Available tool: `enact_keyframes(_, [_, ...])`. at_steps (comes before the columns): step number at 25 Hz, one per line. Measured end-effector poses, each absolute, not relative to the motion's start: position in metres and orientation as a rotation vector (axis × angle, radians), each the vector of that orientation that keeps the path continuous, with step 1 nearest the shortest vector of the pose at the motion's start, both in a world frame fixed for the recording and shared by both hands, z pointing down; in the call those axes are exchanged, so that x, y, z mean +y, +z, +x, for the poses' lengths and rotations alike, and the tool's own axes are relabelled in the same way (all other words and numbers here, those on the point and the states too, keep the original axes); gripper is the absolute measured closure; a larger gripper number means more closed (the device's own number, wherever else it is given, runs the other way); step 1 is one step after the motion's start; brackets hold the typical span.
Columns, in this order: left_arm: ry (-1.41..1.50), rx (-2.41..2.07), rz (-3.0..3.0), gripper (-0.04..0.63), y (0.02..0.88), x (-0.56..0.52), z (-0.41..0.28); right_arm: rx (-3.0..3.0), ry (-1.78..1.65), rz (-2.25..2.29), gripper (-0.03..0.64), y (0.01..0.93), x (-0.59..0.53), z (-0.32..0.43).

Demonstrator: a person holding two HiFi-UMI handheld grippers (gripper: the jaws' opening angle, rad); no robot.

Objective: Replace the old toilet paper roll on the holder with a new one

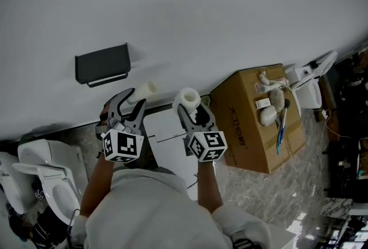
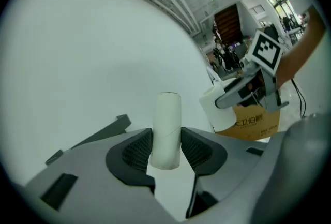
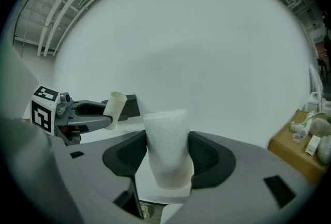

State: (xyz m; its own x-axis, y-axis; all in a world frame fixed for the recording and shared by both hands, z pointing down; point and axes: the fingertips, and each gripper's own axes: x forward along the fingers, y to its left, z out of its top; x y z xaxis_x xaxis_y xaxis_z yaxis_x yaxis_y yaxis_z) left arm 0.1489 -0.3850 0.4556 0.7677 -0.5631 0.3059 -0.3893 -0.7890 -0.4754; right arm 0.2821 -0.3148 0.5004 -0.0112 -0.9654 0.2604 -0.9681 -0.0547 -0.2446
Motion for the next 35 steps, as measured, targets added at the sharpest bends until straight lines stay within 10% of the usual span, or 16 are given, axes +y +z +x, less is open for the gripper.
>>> enact_keyframes(15, [-0.204, 1.151, -2.717, 0.397, 0.403, -0.414, 0.033, -2.360, 0.745, 2.221, 0.354, 0.493, -0.359, 0.240])
enact_keyframes(35, [-0.274, 1.378, -2.587, 0.397, 0.398, -0.432, -0.055, -2.433, 2.251, 2.612, 0.359, 0.499, -0.434, 0.228])
